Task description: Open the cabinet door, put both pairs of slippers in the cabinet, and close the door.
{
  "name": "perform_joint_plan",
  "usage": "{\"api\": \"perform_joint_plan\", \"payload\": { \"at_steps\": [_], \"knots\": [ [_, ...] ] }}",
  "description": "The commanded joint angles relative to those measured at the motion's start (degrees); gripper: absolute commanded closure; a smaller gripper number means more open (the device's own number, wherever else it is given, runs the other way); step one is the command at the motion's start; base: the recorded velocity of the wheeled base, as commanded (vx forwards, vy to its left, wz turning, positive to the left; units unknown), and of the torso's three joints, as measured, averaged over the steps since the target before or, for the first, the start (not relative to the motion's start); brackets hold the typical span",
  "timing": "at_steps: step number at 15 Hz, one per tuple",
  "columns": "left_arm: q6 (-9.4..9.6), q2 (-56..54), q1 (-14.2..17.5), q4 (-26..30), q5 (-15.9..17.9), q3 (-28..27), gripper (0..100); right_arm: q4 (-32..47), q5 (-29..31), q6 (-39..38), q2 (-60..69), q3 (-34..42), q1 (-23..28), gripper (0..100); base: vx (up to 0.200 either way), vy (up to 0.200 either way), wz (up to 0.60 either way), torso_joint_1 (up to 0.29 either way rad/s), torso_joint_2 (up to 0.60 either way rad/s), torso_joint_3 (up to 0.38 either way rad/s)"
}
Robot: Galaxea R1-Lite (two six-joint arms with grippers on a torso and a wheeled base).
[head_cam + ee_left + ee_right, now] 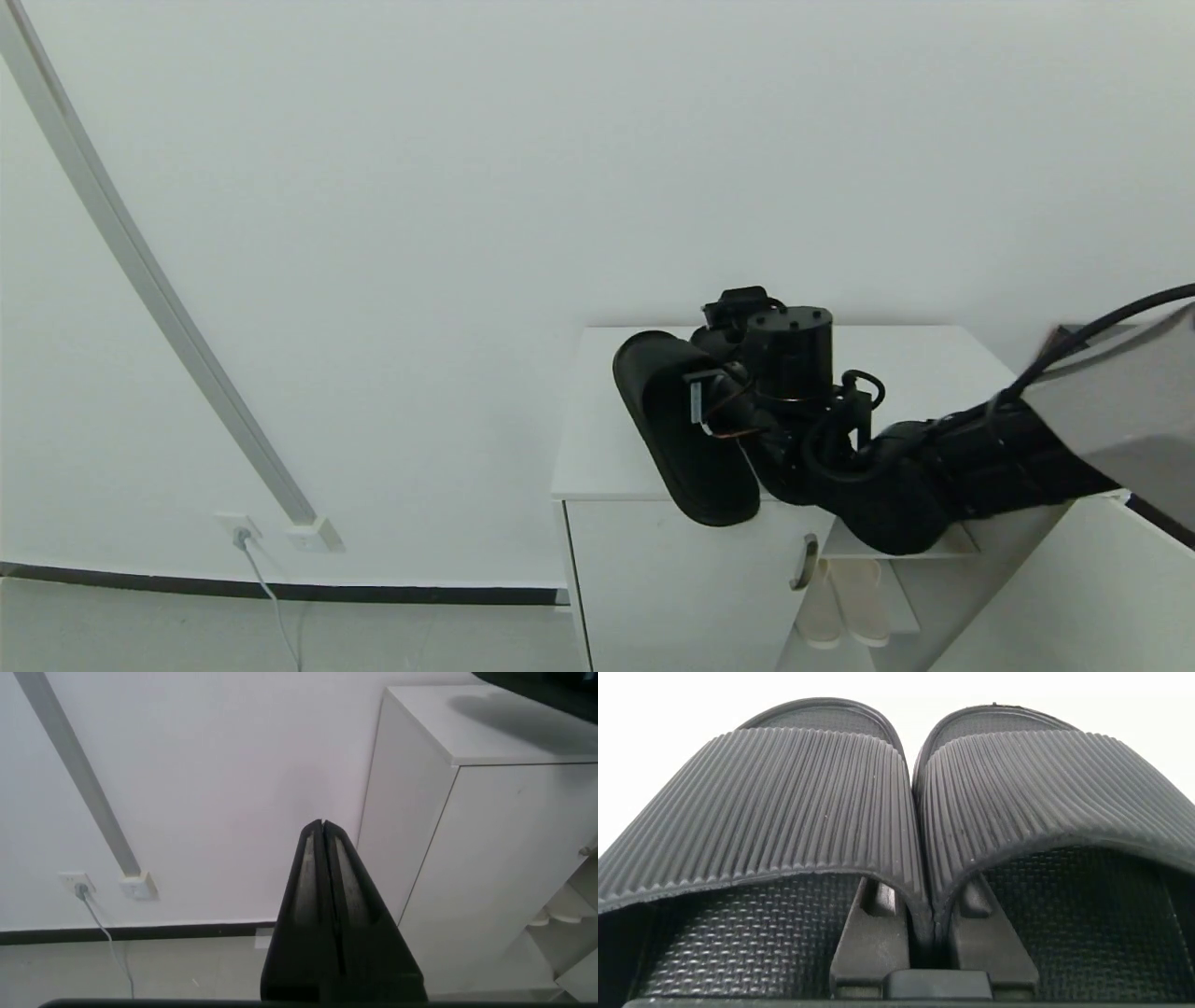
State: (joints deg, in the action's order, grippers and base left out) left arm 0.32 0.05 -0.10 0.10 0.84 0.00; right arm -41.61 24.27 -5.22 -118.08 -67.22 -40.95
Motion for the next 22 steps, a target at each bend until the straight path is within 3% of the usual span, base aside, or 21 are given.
{"api": "perform_joint_plan", "payload": {
  "at_steps": [1, 5, 8, 15, 22],
  "knots": [
    [0.03, 0.04, 0.01, -0.01, 0.04, 0.0, 100, -2.25, -3.0, -0.32, 12.26, 12.73, -2.47, 100, 0.0, 0.0, 0.0, 0.0, 0.0, 0.0],
    [-0.05, 0.04, 0.01, 0.08, 0.13, 0.0, 100, -3.48, -3.97, -0.41, 25.71, 30.48, -7.04, 100, 0.0, 0.0, 0.0, 0.0, 0.0, 0.0],
    [-0.05, 0.04, 0.01, -0.01, 0.13, 0.0, 100, -3.13, -3.71, -0.41, 31.42, 36.9, -10.12, 100, 0.0, 0.0, 0.0, 0.0, 0.0, 0.0],
    [-0.05, 0.04, 0.01, 0.08, 0.21, 0.0, 100, -3.48, -3.62, -0.41, 30.19, 38.83, -11.0, 100, 0.0, 0.0, 0.0, 0.0, 0.0, 0.0],
    [-0.14, 0.04, 0.01, -0.01, 0.21, 0.0, 100, -3.48, -3.71, -0.41, 29.84, 39.62, -11.7, 100, -0.2, 0.0, 0.0, 0.003, 0.0, 0.002]
  ]
}}
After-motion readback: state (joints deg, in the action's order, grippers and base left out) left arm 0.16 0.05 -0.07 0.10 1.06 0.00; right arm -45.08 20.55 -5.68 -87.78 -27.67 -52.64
